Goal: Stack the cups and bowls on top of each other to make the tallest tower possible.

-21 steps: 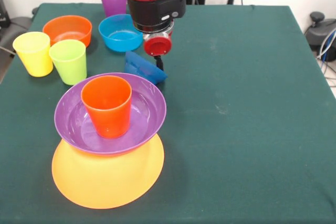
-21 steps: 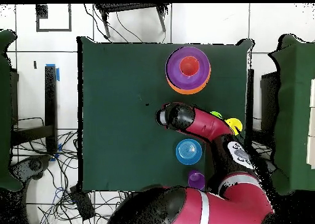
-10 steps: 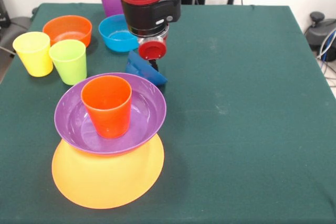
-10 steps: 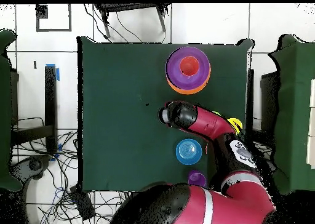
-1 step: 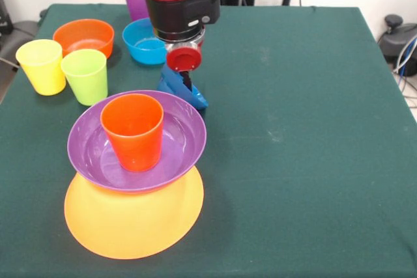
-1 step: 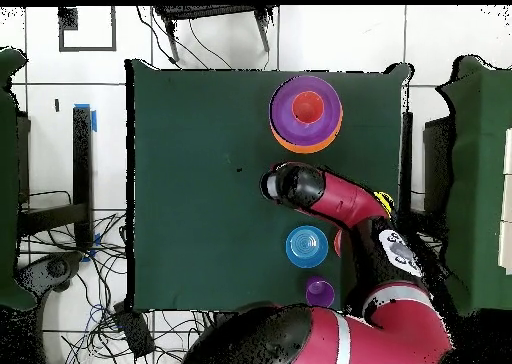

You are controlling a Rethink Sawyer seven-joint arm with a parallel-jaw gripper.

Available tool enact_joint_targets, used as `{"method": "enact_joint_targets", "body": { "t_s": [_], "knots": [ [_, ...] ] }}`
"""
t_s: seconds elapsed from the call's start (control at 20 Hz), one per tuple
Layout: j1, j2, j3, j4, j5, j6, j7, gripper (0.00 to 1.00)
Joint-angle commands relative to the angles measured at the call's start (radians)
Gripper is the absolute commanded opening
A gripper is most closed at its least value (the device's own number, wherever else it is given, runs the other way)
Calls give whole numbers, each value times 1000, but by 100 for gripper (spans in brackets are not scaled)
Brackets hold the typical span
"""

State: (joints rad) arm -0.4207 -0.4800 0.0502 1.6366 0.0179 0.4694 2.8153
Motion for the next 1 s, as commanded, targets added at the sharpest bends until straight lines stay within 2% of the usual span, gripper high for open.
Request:
{"method": "enact_joint_targets", "body": {
  "t_s": [0.05, 0.2, 0.35, 0.7, 1.0],
  "knots": [
    [14, -73, 30, 4, -58, 108, -92, 100],
    [13, -110, 21, 3, -58, 143, -96, 100],
    [5, -104, 27, -10, -62, 149, -105, 100],
    [-10, -48, 30, -39, -93, 129, -139, 100],
    [-19, 35, 52, -52, -110, 36, -134, 100]
  ]
}}
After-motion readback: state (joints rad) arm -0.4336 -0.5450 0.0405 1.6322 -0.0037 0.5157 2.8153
